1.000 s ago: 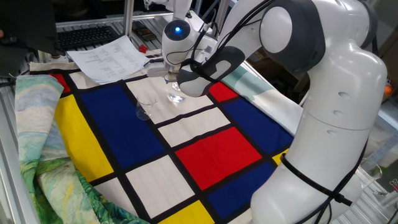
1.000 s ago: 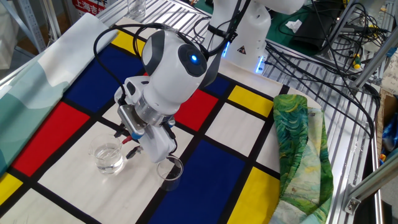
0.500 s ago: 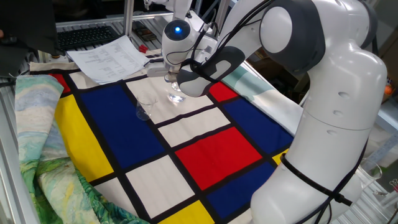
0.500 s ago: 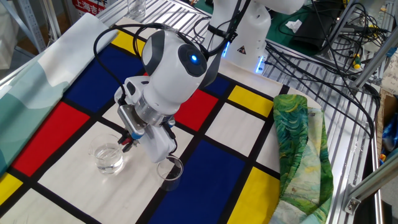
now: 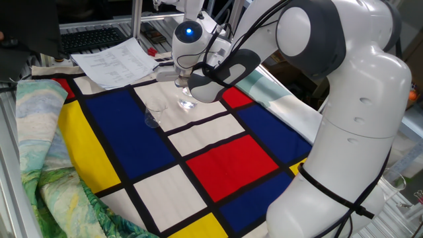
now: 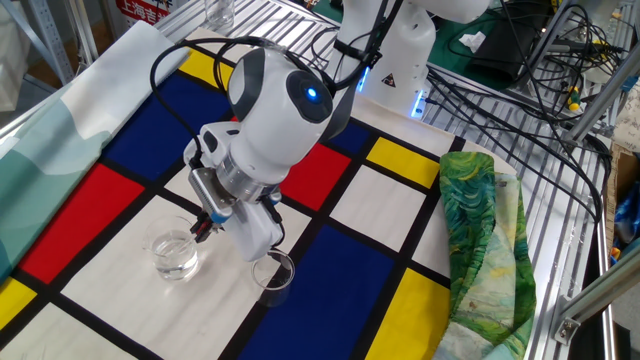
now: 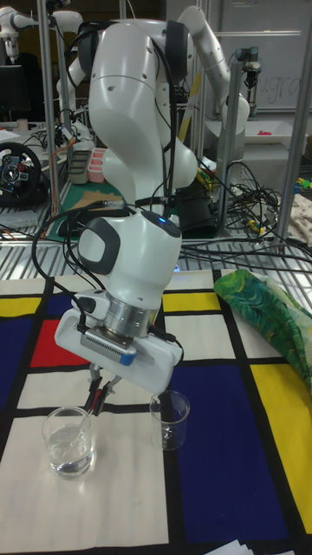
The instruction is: Transfer liquid using a dropper
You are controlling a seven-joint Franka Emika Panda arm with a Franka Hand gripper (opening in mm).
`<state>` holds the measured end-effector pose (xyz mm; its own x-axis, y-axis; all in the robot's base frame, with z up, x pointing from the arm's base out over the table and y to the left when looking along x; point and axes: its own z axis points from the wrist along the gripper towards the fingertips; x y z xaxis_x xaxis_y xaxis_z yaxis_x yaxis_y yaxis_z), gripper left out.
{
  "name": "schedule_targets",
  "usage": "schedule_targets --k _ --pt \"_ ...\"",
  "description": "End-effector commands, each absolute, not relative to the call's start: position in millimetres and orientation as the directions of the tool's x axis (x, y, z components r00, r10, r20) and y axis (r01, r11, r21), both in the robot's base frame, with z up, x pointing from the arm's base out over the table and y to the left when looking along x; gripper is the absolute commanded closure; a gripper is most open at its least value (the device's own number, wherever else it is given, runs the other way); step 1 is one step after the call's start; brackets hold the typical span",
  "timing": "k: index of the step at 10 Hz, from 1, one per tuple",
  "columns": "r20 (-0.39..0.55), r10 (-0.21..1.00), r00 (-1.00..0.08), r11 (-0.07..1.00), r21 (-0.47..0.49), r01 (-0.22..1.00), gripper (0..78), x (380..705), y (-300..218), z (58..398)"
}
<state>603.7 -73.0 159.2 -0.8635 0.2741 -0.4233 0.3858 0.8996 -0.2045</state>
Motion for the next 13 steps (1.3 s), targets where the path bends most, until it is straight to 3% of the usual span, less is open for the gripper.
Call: schedule_targets --k 1,2,3,13 --pt "-0.431 0.268 -0.862 0.900 -0.207 0.383 76.3 604.9 -73.2 161.3" --pt "-0.431 0.268 -0.862 0.900 -0.207 0.383 76.3 604.9 -73.2 161.3" --pt "-0.361 0.306 -0.881 0.909 -0.164 0.383 76.3 596.1 -79.4 190.1" --pt "-0.327 0.308 -0.893 0.912 -0.166 0.376 76.3 592.3 -86.7 211.7"
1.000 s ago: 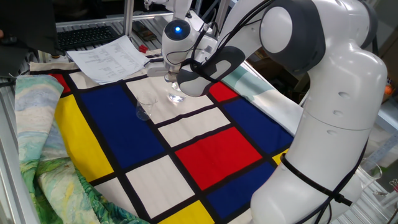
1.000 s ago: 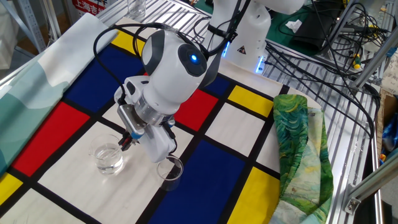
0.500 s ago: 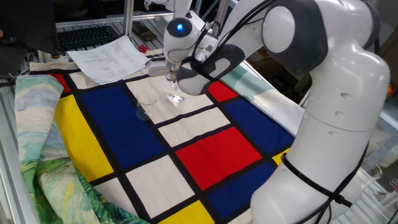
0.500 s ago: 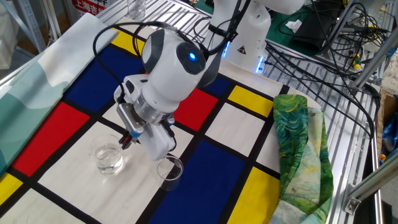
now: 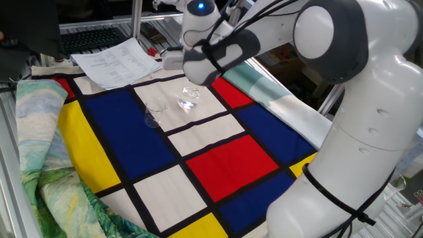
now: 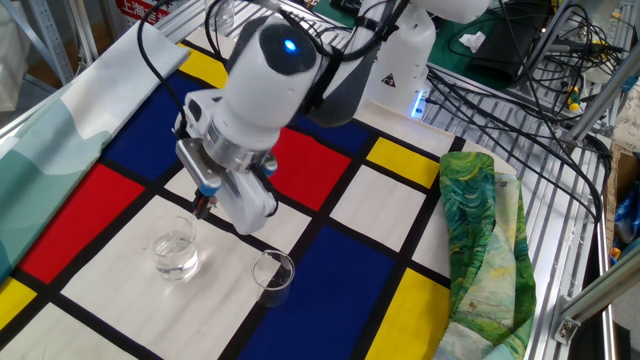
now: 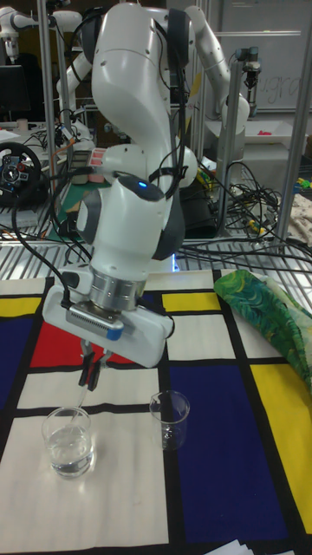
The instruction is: Transfer liquid using a dropper
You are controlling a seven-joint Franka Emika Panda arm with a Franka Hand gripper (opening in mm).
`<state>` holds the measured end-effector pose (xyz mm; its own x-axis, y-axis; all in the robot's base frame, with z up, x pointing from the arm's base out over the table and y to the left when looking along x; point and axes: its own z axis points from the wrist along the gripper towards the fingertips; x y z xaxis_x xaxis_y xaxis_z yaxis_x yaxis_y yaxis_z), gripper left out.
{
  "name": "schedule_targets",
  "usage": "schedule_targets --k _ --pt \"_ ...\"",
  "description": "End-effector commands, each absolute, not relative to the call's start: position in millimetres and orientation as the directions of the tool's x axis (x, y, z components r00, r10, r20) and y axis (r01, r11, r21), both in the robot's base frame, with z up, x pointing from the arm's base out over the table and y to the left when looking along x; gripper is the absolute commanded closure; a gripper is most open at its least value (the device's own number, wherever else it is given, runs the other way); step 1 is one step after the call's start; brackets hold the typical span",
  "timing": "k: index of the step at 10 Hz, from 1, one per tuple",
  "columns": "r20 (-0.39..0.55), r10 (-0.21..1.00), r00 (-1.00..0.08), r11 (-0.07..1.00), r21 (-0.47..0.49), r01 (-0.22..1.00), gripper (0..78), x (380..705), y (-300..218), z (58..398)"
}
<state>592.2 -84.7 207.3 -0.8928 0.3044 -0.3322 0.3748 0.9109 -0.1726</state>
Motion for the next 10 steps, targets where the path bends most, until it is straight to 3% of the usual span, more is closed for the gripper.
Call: schedule_targets --k 1,10 --pt "-0.319 0.312 -0.895 0.911 -0.166 0.377 76.3 592.7 -88.6 218.9" --pt "-0.270 0.369 -0.889 0.903 -0.123 0.412 76.3 593.0 -84.6 249.9"
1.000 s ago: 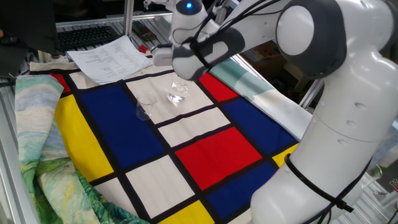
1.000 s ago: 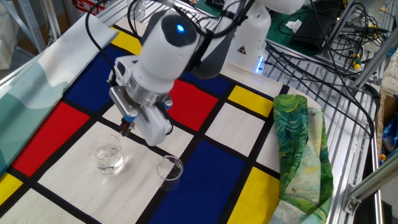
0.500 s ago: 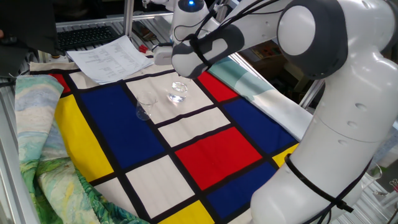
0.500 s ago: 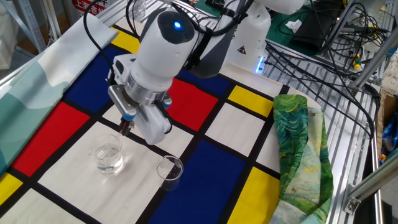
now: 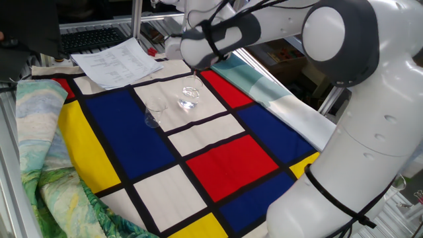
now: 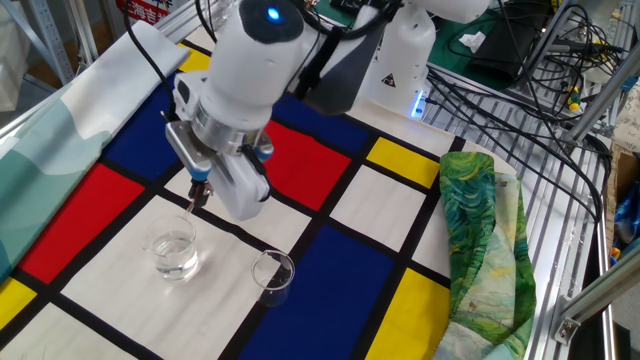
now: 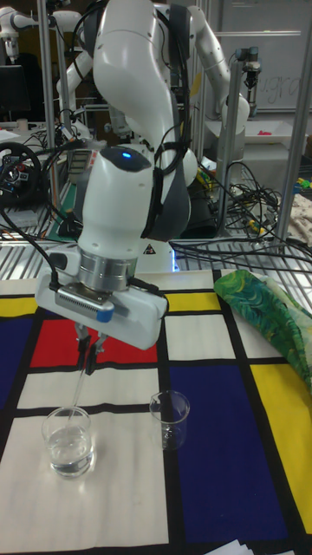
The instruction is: Transfer liquid using a dropper
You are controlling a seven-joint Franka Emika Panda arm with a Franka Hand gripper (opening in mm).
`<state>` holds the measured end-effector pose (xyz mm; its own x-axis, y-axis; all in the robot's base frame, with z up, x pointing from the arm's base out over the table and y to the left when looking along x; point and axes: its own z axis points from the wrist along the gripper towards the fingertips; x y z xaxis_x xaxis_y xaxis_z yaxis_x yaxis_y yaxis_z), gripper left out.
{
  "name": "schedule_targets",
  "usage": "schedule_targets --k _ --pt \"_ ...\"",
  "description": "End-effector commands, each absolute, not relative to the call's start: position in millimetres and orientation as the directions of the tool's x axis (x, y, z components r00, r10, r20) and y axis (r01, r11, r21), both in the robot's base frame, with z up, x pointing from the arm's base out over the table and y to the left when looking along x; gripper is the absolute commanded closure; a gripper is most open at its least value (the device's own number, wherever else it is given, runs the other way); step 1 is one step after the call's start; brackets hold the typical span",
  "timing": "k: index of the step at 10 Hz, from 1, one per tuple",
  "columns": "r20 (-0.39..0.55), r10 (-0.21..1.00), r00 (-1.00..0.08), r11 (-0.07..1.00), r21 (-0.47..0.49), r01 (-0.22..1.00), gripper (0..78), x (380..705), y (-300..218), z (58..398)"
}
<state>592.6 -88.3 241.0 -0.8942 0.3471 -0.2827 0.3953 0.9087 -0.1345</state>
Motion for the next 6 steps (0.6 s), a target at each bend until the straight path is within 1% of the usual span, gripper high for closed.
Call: schedule_targets --k 1,6 --pt "-0.266 0.374 -0.889 0.901 -0.124 0.416 76.3 593.1 -83.0 253.1" --pt "-0.200 0.412 -0.889 0.887 -0.135 0.441 76.3 594.9 -71.2 283.6"
